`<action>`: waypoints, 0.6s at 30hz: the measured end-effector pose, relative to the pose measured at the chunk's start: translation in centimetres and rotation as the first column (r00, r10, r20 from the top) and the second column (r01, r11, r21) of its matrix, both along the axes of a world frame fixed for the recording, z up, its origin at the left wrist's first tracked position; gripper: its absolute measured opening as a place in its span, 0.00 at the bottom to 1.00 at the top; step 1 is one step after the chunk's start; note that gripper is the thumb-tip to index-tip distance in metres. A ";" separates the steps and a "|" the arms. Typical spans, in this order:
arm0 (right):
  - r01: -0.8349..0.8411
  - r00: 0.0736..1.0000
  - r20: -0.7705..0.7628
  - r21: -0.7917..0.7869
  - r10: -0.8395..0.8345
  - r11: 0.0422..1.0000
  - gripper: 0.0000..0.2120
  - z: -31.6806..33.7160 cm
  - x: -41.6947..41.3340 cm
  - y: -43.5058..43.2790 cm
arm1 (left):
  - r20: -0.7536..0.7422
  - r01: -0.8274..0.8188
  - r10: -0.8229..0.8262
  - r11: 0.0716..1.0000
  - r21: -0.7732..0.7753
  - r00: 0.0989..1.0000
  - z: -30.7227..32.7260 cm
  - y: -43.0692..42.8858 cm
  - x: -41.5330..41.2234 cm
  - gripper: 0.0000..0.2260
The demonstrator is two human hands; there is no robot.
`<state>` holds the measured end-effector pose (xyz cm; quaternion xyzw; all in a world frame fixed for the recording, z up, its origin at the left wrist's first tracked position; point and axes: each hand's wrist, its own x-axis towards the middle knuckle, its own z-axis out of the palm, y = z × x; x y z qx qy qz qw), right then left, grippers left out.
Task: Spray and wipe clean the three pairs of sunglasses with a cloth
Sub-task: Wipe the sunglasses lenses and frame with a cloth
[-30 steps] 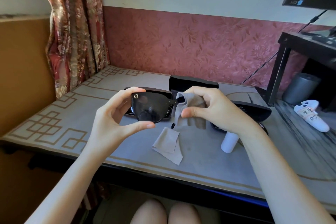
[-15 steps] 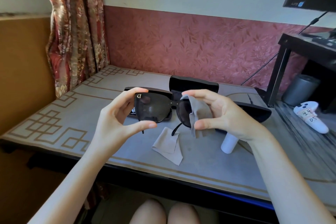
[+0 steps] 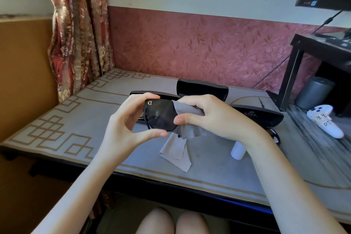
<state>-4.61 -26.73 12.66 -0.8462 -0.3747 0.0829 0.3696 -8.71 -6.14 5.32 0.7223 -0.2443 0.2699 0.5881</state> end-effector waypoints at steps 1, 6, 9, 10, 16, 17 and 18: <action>0.004 1.000 0.017 -0.009 -0.004 1.000 0.13 0.1 0.0 0.2 | -0.001 -0.001 0.001 1.000 0.005 1.000 0.0 0.0 0.0 0.28; 0.026 0.995 0.102 -0.115 -0.015 0.993 0.31 0.1 -0.1 1.8 | -0.014 0.011 -0.010 0.999 0.035 1.000 -0.1 -0.4 0.1 0.29; 0.052 0.994 0.107 -0.153 -0.036 0.987 0.35 -0.1 -0.3 2.4 | -0.023 0.026 -0.026 1.000 0.016 0.999 -0.1 -0.5 -0.1 0.29; 0.059 0.995 0.090 -0.127 -0.048 0.990 0.35 -0.1 -0.3 2.2 | -0.022 0.029 -0.029 1.000 0.007 0.999 0.1 -0.5 -0.2 0.29; 0.153 0.988 0.012 0.050 -0.154 0.987 0.26 0.3 -0.4 -2.0 | -0.036 0.001 -0.003 0.999 -0.050 0.999 0.5 -0.2 -0.4 0.28; 0.146 0.989 0.011 0.028 -0.146 0.989 0.26 0.0 -0.6 -2.8 | -0.036 -0.002 0.000 0.998 -0.059 0.999 0.5 -0.1 -0.3 0.27; 0.144 0.989 0.025 0.002 -0.144 0.990 0.29 -0.3 -0.8 -3.4 | -0.035 -0.004 0.002 0.998 -0.064 0.999 0.5 -0.1 -0.3 0.27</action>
